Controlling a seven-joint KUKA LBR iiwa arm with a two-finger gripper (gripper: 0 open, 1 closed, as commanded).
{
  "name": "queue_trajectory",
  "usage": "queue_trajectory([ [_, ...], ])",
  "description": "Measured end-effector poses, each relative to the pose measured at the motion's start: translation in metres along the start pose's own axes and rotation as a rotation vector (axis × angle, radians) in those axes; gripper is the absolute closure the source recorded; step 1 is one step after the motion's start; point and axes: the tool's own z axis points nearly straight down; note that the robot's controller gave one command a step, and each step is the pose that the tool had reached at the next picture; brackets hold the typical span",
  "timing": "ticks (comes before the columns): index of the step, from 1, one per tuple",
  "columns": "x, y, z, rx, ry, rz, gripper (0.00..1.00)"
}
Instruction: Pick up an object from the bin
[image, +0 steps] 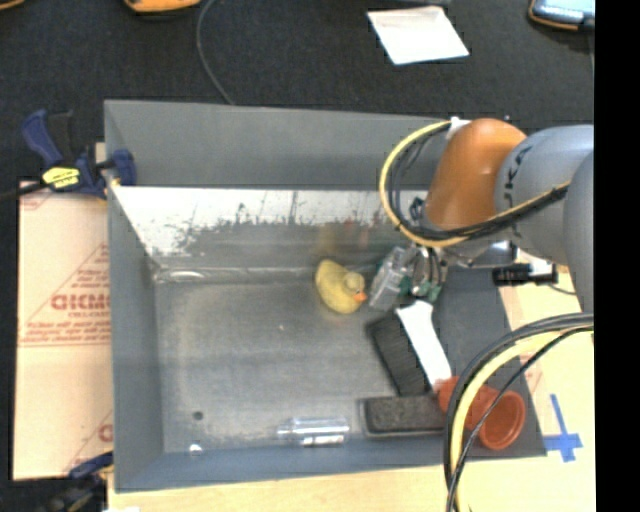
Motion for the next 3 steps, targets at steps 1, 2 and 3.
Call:
queue_trajectory([
  [1,-0.002,0.001,-0.027,-0.002,-0.007,-0.002,1.0],
  [2,-0.003,0.001,-0.042,-0.004,-0.01,-0.003,1.0],
  [3,-0.003,0.001,-0.056,-0.003,-0.008,-0.005,1.0],
])
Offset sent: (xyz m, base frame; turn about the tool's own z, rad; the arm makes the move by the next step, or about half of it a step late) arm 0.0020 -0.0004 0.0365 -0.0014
